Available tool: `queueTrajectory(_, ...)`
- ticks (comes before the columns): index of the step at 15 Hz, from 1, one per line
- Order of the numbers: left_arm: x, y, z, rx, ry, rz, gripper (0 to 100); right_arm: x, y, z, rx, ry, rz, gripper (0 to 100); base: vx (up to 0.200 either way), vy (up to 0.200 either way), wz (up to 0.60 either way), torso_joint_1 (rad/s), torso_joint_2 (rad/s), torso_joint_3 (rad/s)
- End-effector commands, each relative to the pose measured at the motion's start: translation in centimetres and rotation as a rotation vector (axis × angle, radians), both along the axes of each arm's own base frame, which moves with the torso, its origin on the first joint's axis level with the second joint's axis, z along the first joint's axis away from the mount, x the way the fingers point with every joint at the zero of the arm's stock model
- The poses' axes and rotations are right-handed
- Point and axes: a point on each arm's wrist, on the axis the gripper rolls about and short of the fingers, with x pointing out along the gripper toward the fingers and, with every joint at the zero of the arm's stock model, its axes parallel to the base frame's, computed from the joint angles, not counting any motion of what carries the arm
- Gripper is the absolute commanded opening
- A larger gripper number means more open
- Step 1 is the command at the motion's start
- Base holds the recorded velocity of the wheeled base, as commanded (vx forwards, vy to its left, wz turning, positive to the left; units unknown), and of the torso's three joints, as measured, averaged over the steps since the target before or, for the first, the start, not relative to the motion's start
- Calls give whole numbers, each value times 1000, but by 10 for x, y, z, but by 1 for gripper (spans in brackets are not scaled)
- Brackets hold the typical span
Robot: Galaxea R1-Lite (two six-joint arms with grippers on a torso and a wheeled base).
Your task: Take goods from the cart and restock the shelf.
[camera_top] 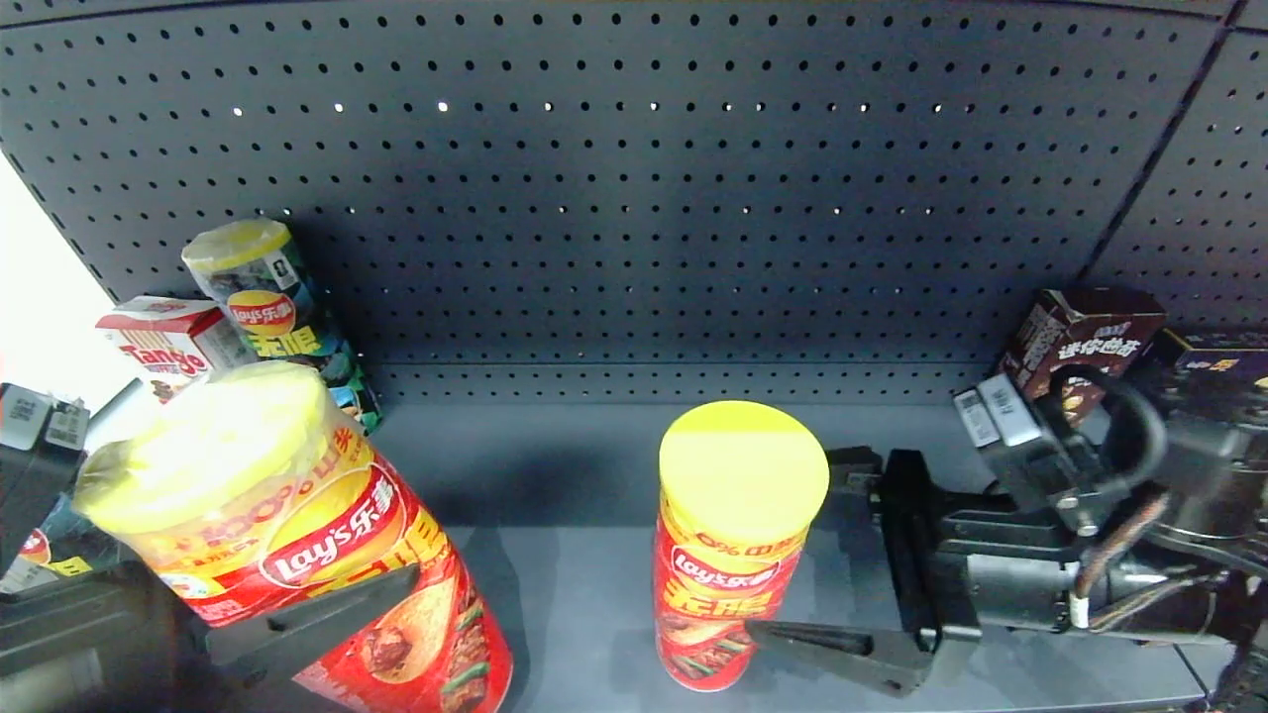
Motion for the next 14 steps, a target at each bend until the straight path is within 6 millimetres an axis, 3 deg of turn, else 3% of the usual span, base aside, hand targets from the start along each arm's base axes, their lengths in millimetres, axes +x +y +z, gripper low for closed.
queueTrajectory(1, 0, 0, 0, 1, 2, 0, 0, -34, -43, 44, 105, -128, -102, 100, 0, 0, 0, 0, 0, 0)
queueTrajectory(3, 0, 0, 0, 0, 0, 0, 0, -59, -67, 64, 137, -152, -219, 100, 0, 0, 0, 0, 0, 0)
queueTrajectory(5, 0, 0, 0, 1, -3, -2, 0, -79, -86, 62, 135, -133, -428, 100, 0, 0, 0, 0, 0, 0)
queueTrajectory(14, -2, 1, -2, 3, -7, -1, 0, -159, -143, -21, 151, -92, -866, 100, 0, 0, 0, 0, 0, 0)
